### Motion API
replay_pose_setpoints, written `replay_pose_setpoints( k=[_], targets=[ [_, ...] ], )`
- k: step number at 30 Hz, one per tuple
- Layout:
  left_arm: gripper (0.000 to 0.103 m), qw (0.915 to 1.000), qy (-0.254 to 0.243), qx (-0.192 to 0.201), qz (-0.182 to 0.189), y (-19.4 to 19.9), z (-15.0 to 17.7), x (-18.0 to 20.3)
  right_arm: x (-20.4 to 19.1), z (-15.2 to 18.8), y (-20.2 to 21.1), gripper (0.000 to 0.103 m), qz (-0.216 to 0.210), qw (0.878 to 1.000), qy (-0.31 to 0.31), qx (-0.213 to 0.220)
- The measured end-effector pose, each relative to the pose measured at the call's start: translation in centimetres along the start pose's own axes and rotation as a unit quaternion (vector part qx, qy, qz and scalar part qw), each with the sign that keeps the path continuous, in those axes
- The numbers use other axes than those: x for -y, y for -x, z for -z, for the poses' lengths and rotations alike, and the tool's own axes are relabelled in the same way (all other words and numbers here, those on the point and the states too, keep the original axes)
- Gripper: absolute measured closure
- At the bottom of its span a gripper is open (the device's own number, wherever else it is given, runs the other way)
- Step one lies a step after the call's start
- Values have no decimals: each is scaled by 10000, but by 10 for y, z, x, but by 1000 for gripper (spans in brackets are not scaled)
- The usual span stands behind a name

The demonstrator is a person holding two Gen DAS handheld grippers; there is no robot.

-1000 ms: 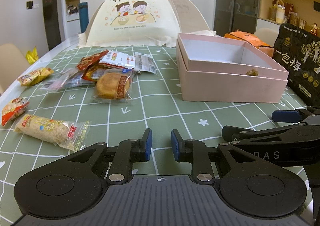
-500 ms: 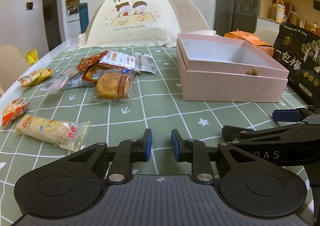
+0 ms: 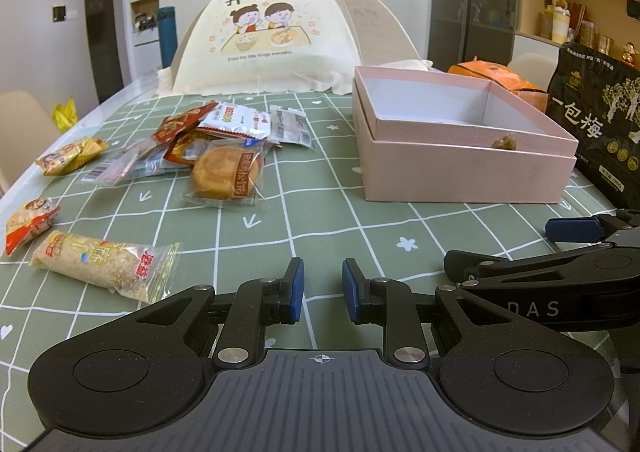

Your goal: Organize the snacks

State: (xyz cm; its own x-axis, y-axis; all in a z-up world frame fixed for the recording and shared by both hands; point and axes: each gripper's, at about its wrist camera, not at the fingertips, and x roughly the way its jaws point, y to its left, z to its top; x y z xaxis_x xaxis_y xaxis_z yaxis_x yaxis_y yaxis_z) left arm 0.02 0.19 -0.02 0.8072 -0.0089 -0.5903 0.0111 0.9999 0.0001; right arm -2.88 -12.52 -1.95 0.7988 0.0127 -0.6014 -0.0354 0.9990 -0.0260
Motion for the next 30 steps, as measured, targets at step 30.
replay_pose_setpoints(
  k=[30],
  targets=[
    [75,9874,1478,-448,-351,-117,-148,-356,-70,-63,42,5,-746,9916,-23,-1058]
  ],
)
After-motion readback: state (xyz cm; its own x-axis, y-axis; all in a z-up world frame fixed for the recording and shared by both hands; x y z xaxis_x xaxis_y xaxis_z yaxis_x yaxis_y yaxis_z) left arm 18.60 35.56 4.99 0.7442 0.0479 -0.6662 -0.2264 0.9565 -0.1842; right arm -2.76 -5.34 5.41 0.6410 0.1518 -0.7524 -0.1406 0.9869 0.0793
